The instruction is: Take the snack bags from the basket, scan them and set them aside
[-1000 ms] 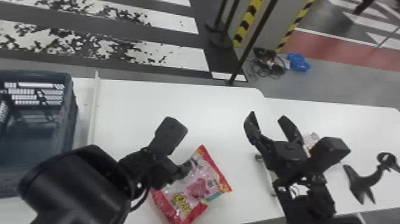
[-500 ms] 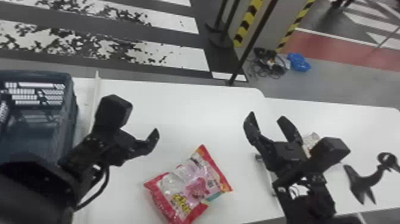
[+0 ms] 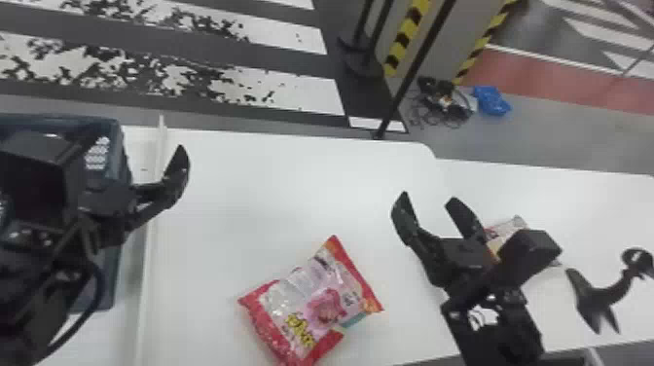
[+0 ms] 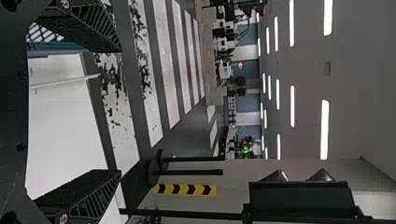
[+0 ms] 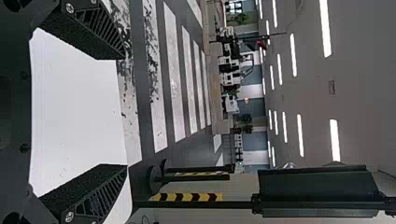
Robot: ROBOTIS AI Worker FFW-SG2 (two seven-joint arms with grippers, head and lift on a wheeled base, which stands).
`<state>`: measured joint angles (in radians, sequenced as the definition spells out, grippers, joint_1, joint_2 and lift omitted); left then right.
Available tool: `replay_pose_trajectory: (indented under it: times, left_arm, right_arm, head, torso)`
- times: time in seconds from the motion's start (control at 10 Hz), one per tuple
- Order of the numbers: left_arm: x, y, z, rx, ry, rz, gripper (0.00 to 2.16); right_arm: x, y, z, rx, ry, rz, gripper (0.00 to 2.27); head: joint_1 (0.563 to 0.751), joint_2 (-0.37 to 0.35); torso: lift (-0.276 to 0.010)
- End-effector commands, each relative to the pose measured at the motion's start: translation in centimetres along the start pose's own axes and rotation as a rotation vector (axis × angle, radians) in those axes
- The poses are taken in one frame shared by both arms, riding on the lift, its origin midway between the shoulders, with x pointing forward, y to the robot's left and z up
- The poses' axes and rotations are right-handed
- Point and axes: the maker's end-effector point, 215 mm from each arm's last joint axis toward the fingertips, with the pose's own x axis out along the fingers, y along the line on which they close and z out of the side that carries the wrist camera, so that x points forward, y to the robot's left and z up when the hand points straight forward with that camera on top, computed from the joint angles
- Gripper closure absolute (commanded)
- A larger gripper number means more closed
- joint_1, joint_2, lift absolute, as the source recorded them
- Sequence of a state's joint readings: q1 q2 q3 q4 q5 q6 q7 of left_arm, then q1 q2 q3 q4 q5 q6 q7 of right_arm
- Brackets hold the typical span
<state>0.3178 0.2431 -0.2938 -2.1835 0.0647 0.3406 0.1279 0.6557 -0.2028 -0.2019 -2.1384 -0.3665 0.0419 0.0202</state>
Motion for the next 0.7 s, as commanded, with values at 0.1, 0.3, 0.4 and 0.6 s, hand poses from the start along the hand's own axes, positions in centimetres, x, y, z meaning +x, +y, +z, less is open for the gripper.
replay_pose_trajectory:
  times: [0.1,0.3,0.4,0.6]
  left_arm:
    - [-3.8,5.4,-0.2,-0.037,-0.067,0.109,0.07]
    - [-7.5,10.4,0.4,-0.052,-0.091,0.183,0.07]
    - [-8.9,12.1,0.1,-0.054,-0.079,0.203,0.07]
    - [-11.1,14.0,0.0,-0.058,-0.076,0.220,0.07]
  right_arm:
    - [-0.1,1.3,-2.3,0.011,0.069,0.034,0.10]
    - [-1.0,3.6,-5.6,0.050,0.184,0.102,0.10]
    - [-1.6,4.6,-7.4,0.054,0.265,0.124,0.10]
    - [-3.9,8.1,-10.6,0.128,0.424,0.231,0.10]
  head:
    - [0.695,-0.245]
    - [0.695,-0.178]
    - [0.695,-0.122]
    - [0.695,-0.044]
  torso:
    - [-0.075]
    - [-0.075]
    - [-0.075]
    - [-0.075]
